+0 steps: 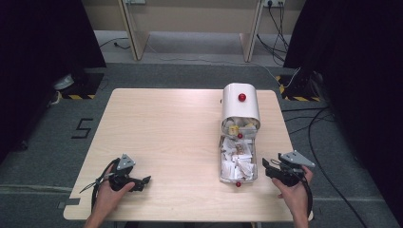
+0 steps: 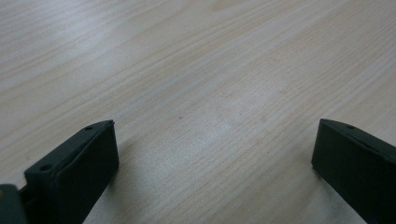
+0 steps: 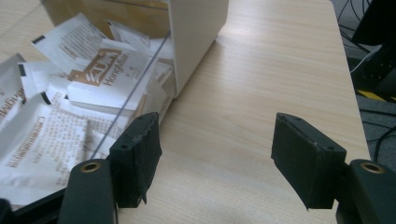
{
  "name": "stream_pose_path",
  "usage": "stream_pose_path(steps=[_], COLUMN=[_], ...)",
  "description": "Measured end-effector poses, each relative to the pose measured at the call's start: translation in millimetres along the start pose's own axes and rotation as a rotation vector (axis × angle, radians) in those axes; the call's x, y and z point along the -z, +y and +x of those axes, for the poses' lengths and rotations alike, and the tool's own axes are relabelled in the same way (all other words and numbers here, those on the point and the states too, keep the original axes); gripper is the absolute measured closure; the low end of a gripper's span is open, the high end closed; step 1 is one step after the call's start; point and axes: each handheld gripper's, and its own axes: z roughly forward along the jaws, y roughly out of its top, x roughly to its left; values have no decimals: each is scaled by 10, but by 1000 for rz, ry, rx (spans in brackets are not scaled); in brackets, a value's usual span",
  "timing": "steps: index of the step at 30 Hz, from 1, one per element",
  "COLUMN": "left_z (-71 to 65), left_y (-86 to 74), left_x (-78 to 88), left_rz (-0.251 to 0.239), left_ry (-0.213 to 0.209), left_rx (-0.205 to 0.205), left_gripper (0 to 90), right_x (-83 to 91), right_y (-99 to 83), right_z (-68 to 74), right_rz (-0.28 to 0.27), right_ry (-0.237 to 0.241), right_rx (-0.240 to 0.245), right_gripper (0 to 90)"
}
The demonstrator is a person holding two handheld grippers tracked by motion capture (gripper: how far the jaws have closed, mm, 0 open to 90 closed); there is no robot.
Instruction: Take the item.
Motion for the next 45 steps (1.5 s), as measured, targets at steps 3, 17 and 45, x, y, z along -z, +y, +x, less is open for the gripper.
stream_pose_path(steps=[3, 17, 45], left_z=[0, 0, -1], left_y=[0, -1, -1], left_x=[0, 1, 0], left_rz=[0, 0, -1], left_ry=[0, 0, 1], left_rx=[0, 0, -1], left_gripper=[0, 0, 0], right_x=[26, 144, 249], right_y=[22, 115, 155], right_z=[19, 114, 623], right_rz=[-8, -42, -28], right_ry=[2, 23, 153], right_rx=[5, 30, 111], right_gripper=[337, 361, 432])
